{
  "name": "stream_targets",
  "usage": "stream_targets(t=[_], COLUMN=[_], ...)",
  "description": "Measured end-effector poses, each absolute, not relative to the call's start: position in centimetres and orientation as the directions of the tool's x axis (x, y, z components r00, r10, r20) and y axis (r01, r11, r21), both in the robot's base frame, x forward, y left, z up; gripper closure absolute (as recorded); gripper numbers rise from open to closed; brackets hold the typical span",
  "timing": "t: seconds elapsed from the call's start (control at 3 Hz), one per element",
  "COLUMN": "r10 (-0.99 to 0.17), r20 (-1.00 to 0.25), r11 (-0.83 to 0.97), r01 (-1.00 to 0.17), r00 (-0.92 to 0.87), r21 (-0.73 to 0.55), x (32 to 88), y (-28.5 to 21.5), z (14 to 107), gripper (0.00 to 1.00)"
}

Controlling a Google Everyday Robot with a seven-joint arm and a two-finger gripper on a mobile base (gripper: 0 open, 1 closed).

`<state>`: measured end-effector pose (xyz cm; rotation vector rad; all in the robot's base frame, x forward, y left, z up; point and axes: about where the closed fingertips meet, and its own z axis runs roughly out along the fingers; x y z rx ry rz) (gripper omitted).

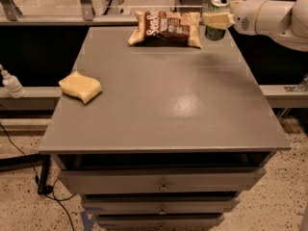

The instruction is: Move green can near brown chip bag

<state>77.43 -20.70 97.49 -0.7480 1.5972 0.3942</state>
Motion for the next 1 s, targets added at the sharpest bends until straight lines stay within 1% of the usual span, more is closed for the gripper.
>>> stream_targets(t=[1.0], r10=[-0.218], r20=[-0.972], r11=[0.752], r01=[-0.650], r00=[-0.088], r21=[-0.110], x=[80.6], y=[-21.2], z=[91.9], gripper=[1.00])
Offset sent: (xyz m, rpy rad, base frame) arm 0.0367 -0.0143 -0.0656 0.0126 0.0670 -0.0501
